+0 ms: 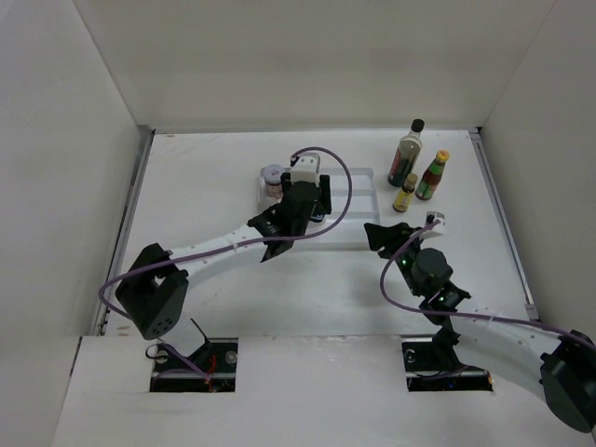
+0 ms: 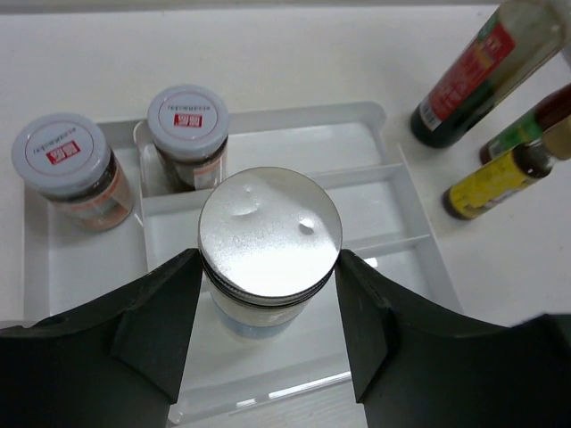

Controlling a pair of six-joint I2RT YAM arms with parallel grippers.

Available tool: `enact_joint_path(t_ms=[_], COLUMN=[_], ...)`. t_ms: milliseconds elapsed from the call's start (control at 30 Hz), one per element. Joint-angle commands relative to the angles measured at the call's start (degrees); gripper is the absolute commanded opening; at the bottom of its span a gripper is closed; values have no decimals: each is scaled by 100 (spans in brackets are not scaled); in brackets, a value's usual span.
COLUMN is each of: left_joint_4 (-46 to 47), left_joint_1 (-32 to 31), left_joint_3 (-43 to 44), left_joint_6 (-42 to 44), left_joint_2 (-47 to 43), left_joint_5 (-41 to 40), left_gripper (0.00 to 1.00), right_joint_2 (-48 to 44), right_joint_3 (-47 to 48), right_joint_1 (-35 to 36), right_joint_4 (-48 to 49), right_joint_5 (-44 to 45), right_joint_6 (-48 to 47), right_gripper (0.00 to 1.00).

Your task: Organize the condiment bottles

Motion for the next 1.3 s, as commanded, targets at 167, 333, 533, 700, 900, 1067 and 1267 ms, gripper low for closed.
enact_joint_path(t_ms=[167, 333, 533, 700, 900, 1067, 1267], left_joint_4=[885, 850, 833, 859, 885, 885, 999], left_joint_1=[-60, -60, -139, -262, -350, -394, -385], left_joint_3=[-522, -882, -1190, -1340, -1349, -1296, -1077], left_joint_6=[-438, -597, -676, -650, -606, -571, -317], left_joint_2=[-132, -282, -282, -457, -546, -589, -879], left_joint_5=[-266, -292, -283, -450, -433, -424, -424], left_gripper=[32, 32, 43, 63, 70, 82, 92], right_joint_2=[73, 134, 187, 187, 179, 170, 170], right_joint_3=[25, 34, 52, 43, 43, 43, 43], right_joint_1=[-51, -51, -42, -60, -60, -60, -95], right_joint_4=[183, 209, 209, 209, 209, 209, 192], right_joint_5=[83, 65, 65, 109, 127, 136, 136], right_joint_6=[56, 56, 56, 47, 30, 12, -23], right_gripper=[52, 53, 64, 71, 72, 72, 71])
